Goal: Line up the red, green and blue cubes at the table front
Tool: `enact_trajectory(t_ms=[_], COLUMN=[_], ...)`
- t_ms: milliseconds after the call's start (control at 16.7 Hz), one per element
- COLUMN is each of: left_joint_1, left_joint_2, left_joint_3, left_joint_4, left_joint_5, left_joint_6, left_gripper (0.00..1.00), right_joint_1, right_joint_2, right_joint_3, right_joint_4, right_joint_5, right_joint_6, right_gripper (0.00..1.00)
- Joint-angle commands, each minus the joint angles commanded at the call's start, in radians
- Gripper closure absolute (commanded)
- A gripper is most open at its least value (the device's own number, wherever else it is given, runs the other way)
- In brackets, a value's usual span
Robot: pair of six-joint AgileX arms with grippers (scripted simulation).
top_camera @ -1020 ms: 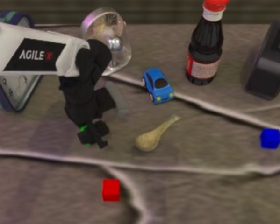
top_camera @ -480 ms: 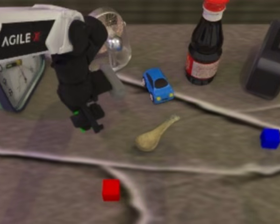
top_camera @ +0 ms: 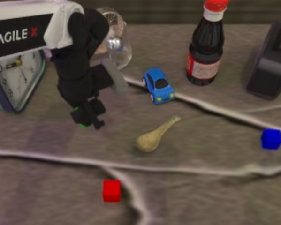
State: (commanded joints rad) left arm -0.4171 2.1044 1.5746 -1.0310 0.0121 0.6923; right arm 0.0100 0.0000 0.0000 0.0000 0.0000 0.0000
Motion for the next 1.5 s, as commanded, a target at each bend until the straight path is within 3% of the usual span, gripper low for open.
enact_trajectory(t_ms=[180, 540, 660, 1080, 1500], left_joint_1=[-0.096, -0.395, -0.447, -0.454, -0.458], left_joint_2=[-0.026, -0.107, -0.128, -0.123, -0.029], left_joint_3=[-0.021, -0.094, -0.109, -0.121, -0.244], left_joint_4=[-0.004, -0.016, -0.015, 0.003, 0.224], left_joint_5=[-0.001, -0.003, -0.004, -0.004, -0.003], left_joint_6=[0.002, 0.008, 0.009, 0.009, 0.009], left_gripper=[1.00, 1.00, 1.00, 1.00, 1.00], right_joint_1=[0.000, 0.000, 0.000, 0.000, 0.000], right_joint_2=[0.000, 0.000, 0.000, 0.000, 0.000], right_joint_3=[0.000, 0.000, 0.000, 0.000, 0.000], right_joint_4=[0.000, 0.000, 0.000, 0.000, 0.000], right_joint_5=[0.000, 0.000, 0.000, 0.000, 0.000], right_joint_6=[0.000, 0.000, 0.000, 0.000, 0.000], right_gripper=[0.00, 0.00, 0.00, 0.00, 0.00])
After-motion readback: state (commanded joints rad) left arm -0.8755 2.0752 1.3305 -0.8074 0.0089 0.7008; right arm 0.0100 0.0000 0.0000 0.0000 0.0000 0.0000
